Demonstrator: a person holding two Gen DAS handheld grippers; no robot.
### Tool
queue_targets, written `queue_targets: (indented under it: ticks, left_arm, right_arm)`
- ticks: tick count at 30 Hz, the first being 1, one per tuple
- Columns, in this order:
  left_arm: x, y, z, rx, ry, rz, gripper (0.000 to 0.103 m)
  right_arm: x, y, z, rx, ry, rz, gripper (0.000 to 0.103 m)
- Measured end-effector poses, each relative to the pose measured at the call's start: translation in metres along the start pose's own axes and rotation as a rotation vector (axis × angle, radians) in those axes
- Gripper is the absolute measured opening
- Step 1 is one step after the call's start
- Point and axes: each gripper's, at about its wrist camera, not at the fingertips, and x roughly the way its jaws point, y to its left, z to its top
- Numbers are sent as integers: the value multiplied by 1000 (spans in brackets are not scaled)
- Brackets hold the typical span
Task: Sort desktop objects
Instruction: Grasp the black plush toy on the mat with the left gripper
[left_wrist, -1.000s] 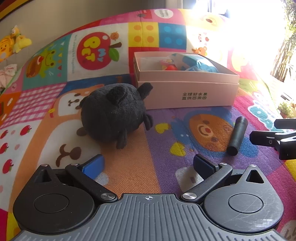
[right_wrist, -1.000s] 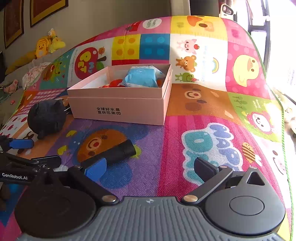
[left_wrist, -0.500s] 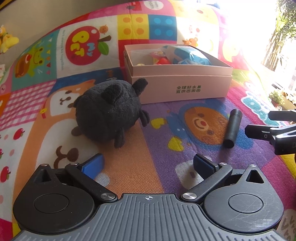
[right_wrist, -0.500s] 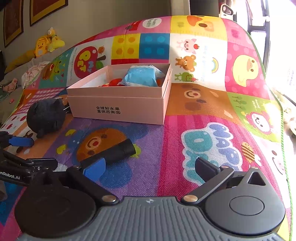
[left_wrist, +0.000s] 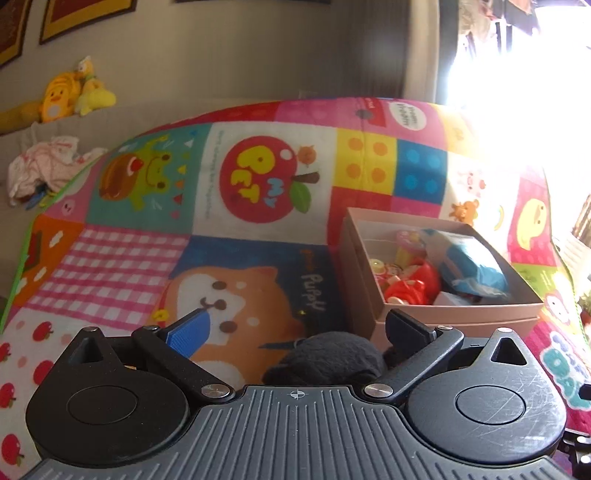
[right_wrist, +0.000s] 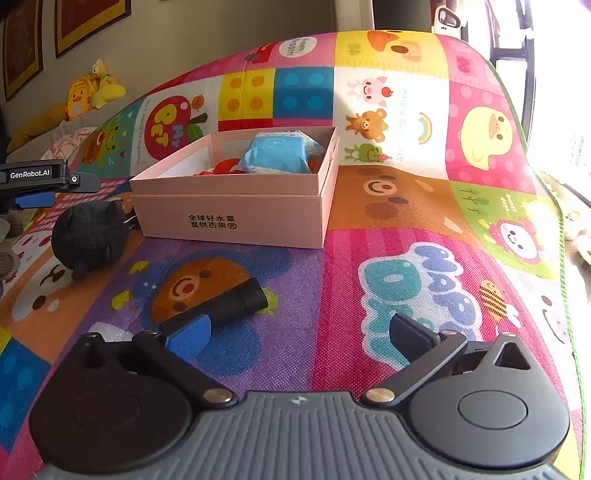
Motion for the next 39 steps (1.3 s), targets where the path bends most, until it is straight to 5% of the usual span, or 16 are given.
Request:
queue_targets:
  ticks: [3, 6, 12, 18, 25, 29, 32, 39]
  left_arm:
    - [9, 7, -7, 14, 36, 11, 103]
    - [-1, 2, -17, 51, 44, -65, 103]
    - [-23, -44, -50, 288, 59, -165, 103]
    - [-40, -41, -51, 218, 49, -330, 103]
    - [-14, -21, -28, 7, 66, -184, 103]
    - [5, -32, -32, 53, 99, -161, 102]
    - [11, -35, -38, 100, 113, -122, 76]
    - [-23, -29, -55, 156, 133, -209, 75]
  right_arm:
    - [0, 0, 0, 3, 2, 4, 103]
    - [1, -1, 0, 6, 6, 4, 103]
    - [1, -1, 0, 7, 6, 5, 103]
    - [2, -1, 1, 7, 9, 4, 103]
    - [2, -1, 0, 5, 11, 3, 103]
    - [-1, 6, 0, -52, 5, 40, 103]
    - [-6, 23, 0, -197, 8, 92, 103]
    - [-1, 47, 11, -382, 29, 163, 103]
